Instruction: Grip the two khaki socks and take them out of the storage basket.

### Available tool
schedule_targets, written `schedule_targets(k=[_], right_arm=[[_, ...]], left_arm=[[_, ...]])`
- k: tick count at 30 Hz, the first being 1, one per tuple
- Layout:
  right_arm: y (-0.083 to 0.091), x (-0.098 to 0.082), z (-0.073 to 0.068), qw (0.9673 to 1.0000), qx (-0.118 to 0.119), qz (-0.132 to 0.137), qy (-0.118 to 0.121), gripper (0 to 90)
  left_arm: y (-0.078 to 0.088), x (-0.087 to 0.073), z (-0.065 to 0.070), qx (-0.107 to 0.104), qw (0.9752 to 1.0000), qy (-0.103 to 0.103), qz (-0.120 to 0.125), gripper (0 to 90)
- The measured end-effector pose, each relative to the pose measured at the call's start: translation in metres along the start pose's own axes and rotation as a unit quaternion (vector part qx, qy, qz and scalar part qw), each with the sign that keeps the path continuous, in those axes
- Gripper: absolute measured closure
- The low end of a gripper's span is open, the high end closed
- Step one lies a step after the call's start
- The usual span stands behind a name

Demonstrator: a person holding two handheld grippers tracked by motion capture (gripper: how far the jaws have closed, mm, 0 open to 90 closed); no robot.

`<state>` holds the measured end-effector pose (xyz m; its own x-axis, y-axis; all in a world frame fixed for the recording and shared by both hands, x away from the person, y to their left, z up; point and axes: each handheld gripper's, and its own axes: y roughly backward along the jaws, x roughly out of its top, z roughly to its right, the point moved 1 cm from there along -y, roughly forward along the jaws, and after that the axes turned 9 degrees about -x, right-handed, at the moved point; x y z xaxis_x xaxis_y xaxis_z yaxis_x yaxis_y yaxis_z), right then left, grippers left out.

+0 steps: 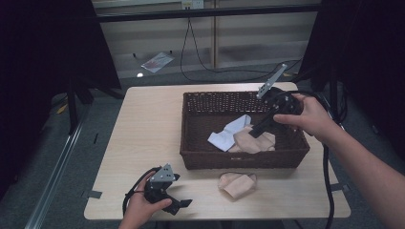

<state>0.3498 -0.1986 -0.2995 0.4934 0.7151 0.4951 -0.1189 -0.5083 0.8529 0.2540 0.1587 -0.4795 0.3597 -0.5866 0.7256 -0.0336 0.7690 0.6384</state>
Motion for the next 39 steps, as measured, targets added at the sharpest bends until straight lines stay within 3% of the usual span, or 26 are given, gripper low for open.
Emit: schedule_targets(k=[13, 26, 39], right_arm=[[-0.001, -0.003, -0.008, 0.9999, 0.007, 0.001, 0.012, 81.8], [-0.014, -0.009, -0.028, 0.9986, 0.030, -0.017, 0.039, 81.7], [-0.029, -0.017, -0.039, 0.9967, 0.045, -0.032, 0.058, 81.3]], left_arm=[[0.000, 0.000, 0.000, 0.001, 1.0000, 0.001, 0.000, 3.2], [0.001, 0.000, 0.000, 0.000, 1.0000, 0.001, 0.001, 3.2], [0.002, 0.000, 0.000, 0.002, 1.0000, 0.000, -0.002, 3.2]])
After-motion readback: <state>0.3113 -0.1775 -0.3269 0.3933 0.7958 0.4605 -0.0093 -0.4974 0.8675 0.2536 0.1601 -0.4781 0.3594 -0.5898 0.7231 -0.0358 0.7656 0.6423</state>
